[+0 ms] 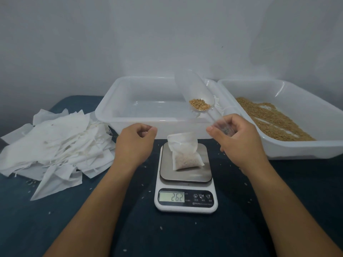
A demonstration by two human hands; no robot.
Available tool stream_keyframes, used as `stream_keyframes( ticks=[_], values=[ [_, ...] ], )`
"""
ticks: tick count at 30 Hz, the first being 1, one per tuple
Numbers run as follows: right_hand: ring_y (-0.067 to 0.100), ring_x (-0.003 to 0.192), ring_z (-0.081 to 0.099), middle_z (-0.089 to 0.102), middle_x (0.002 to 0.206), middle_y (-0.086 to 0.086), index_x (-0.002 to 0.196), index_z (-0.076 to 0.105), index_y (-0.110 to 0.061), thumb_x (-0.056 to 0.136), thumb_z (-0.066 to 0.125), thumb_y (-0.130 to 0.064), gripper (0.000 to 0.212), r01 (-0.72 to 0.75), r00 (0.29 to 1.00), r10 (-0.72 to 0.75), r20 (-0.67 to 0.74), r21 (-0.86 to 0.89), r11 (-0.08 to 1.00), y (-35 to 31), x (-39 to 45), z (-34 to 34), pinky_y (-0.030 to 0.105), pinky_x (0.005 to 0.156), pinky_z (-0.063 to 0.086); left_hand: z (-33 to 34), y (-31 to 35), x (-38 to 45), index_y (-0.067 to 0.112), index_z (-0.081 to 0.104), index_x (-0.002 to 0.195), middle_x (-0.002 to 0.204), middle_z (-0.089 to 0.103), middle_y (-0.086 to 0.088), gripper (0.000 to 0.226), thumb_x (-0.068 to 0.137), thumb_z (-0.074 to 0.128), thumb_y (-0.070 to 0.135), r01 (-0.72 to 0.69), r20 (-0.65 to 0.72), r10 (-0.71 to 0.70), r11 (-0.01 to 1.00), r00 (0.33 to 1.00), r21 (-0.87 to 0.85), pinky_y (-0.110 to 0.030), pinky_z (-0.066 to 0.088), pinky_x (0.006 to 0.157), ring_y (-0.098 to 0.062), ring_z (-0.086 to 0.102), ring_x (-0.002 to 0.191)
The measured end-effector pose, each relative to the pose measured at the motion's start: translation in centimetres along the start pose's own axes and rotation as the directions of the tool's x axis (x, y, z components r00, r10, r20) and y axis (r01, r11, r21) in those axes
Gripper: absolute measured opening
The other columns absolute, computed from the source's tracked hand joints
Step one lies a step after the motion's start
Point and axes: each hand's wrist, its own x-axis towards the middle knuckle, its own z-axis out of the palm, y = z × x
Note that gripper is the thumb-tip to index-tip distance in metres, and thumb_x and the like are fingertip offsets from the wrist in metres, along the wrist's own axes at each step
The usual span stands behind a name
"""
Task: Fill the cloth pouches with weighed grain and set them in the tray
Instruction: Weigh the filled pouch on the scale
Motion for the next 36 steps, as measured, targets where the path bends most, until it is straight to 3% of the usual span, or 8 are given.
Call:
stream_keyframes(
  ticks=[6,9,13,19,25,30,32,36],
  values=[
    [0.003,0.05,0.06,0.07,0.078,-0.006,0.086,0.066,-0.028,0.085,0.083,-0.038,0.02,-0.001,1.0,0.001,-0.03,0.012,1.0,0.0,0.1,0.0,0.014,0.046,0.047,0.0,0.3,-0.3,0.038,0.066,0.075,0.074,0.069,0.015,0.018,0.093,0.068,0.041,0.003,0.052,-0.003,1.0,0.999,0.0,-0.021,0.043,0.06,0.014,0.061,0.066],
    [0.004,0.052,0.061,0.07,0.079,-0.006,0.087,0.066,-0.028,0.085,0.082,-0.039,0.02,-0.001,1.0,0.001,-0.024,0.0,1.0,0.0,0.1,0.0,0.015,0.047,0.048,0.2,0.4,-0.6,0.037,0.067,0.077,0.071,0.068,0.016,0.018,0.094,0.067,0.044,-0.001,0.103,-0.001,1.0,0.995,0.014,-0.023,0.044,0.062,0.006,0.063,0.064],
    [0.004,0.053,0.061,0.07,0.081,-0.006,0.088,0.066,-0.027,0.085,0.082,-0.038,0.019,-0.003,1.0,0.003,-0.02,0.002,1.0,-0.1,0.0,0.0,0.015,0.047,0.049,0.7,0.4,-1.0,0.034,0.072,0.088,0.083,0.071,0.014,0.024,0.095,0.061,0.054,-0.028,0.206,0.015,0.998,0.979,0.061,-0.026,0.049,0.069,-0.003,0.065,0.077],
    [0.004,0.057,0.063,0.07,0.085,-0.007,0.091,0.066,-0.027,0.086,0.081,-0.04,0.02,-0.005,1.0,0.005,-0.009,-0.017,1.0,-0.2,-0.1,0.0,0.015,0.049,0.05,1.2,0.8,-1.4,0.038,0.068,0.1,0.092,0.068,0.017,0.035,0.095,0.051,0.068,-0.147,0.291,0.091,0.974,0.952,0.175,-0.021,0.042,0.069,0.002,0.061,0.088],
    [0.004,0.062,0.064,0.068,0.09,-0.02,0.089,0.064,-0.032,0.084,0.079,-0.046,0.021,0.003,1.0,-0.004,-0.02,-0.037,0.999,-0.3,0.0,-0.2,0.022,0.057,0.053,1.5,1.5,-1.8,0.035,0.069,0.085,0.084,0.067,0.013,0.014,0.09,0.071,0.048,-0.176,0.315,0.139,0.98,0.939,0.091,-0.022,0.04,0.066,-0.001,0.06,0.076],
    [0.006,0.077,0.067,0.069,0.094,-0.023,0.092,0.065,-0.037,0.084,0.079,-0.048,0.02,-0.023,0.999,0.023,-0.028,-0.023,0.999,0.0,0.4,-0.9,0.036,0.07,0.061,1.4,2.2,-2.4,0.03,0.068,0.082,0.084,0.068,0.012,0.012,0.093,0.07,0.035,-0.188,0.285,0.177,0.982,0.942,0.009,-0.029,0.05,0.07,-0.007,0.061,0.073],
    [0.002,0.081,0.067,0.067,0.097,-0.03,0.092,0.063,-0.044,0.085,0.078,-0.049,0.017,-0.022,0.999,0.022,-0.045,-0.012,1.0,0.0,0.6,-1.4,0.033,0.071,0.061,1.2,2.8,-2.8,0.029,0.067,0.08,0.079,0.067,0.013,0.014,0.093,0.071,0.032,-0.212,0.267,0.217,0.976,0.939,-0.047,-0.019,0.047,0.062,-0.003,0.058,0.065],
    [0.004,0.076,0.068,0.068,0.099,-0.017,0.107,0.059,-0.052,0.088,0.074,-0.045,0.025,-0.018,0.99,0.024,-0.137,0.039,0.999,0.0,1.0,-2.9,0.028,0.062,0.058,0.8,4.6,-3.5,0.031,0.063,0.076,0.073,0.067,0.008,0.021,0.095,0.069,0.026,-0.275,0.241,0.299,0.953,0.923,-0.126,-0.013,0.045,0.055,-0.002,0.055,0.056]
  ],
)
